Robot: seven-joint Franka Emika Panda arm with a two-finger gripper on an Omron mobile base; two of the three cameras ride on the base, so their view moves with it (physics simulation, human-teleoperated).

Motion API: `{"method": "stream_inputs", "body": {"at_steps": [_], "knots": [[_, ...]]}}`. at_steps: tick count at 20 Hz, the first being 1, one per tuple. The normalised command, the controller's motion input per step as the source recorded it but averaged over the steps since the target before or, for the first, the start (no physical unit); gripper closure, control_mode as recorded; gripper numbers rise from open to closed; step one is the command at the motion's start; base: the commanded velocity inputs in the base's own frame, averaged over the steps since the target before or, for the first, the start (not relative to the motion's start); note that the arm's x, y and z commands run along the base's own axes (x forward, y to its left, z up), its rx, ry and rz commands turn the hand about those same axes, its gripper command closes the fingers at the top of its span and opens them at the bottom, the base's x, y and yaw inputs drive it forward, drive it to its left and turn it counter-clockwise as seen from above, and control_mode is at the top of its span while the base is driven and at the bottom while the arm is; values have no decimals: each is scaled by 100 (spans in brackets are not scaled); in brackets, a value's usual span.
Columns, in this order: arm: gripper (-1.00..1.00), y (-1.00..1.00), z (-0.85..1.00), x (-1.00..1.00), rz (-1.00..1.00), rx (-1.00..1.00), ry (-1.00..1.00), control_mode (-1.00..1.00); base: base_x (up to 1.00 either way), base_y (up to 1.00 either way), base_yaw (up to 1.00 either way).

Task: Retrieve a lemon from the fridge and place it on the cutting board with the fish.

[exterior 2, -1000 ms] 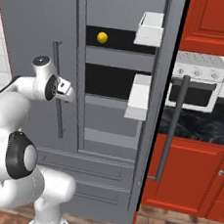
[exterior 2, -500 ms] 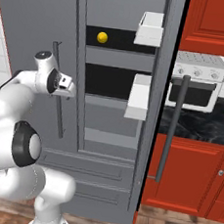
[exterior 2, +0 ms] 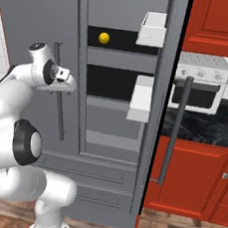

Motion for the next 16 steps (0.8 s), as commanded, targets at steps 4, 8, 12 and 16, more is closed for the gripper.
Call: {"method": "stream_inputs", "body": {"at_steps": [4, 8, 12, 16], "knots": [[-100, 0, 1, 0, 2, 0, -40, -100, 0, 0, 0], [-100, 0, 1, 0, 2, 0, -35, -100, 0, 0, 0], [-100, 0, 3, 10, 5, 0, -19, -100, 0, 0, 0], [-100, 0, 3, 28, 4, 0, -5, -100, 0, 0, 0]]}}
